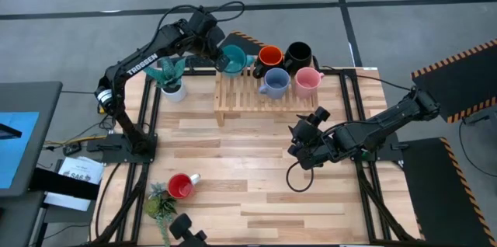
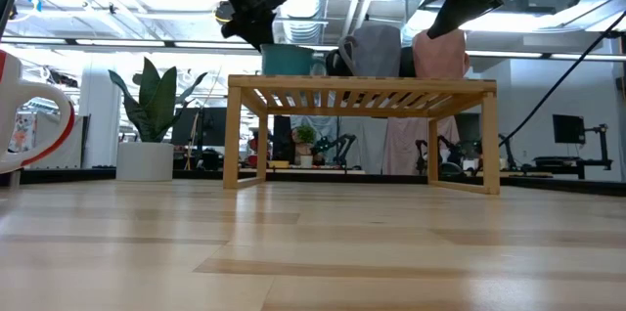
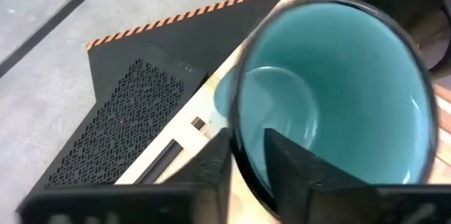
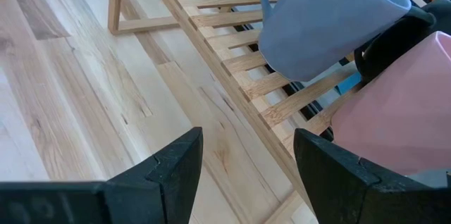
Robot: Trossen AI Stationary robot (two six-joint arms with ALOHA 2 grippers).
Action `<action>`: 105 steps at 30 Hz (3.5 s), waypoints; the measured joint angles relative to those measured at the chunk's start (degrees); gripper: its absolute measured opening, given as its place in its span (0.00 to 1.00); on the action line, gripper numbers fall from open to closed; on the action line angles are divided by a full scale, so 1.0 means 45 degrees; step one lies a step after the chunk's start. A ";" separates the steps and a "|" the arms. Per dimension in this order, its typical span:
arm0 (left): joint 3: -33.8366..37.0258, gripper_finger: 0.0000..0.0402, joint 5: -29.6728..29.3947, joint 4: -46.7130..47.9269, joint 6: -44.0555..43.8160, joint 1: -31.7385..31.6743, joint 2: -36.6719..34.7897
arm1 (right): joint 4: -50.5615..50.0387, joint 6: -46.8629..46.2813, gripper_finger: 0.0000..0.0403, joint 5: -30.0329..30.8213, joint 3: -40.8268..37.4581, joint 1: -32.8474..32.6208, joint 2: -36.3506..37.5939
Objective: Place coffee mugs
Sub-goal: Put the green mug on the shelf, then put the red mug on the shelf
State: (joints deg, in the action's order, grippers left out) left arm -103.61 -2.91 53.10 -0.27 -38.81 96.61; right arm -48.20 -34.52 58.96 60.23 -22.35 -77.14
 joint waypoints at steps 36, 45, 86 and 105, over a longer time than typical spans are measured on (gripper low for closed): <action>-0.0753 0.00 0.1606 0.0577 -0.0627 -0.0368 0.0350 | 0.0170 0.0102 0.62 -0.0038 0.0000 0.0001 -0.0001; -0.0772 0.01 0.1946 0.0087 -0.0783 -0.0451 0.0632 | 0.0174 0.0112 0.62 -0.0075 0.0000 0.0005 -0.0005; 0.1704 0.28 0.3451 -0.3391 0.0107 -0.0322 -0.2337 | 0.0165 0.0107 0.62 -0.0131 0.0000 -0.0005 -0.0005; 1.9093 0.28 0.4858 -1.6650 0.0296 0.5629 -1.3585 | 0.0648 0.0117 0.62 -0.0131 0.0000 0.0000 -0.0005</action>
State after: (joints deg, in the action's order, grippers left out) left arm -17.70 18.95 -21.83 1.06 -13.48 35.48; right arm -45.29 -34.00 58.37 60.23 -22.35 -77.17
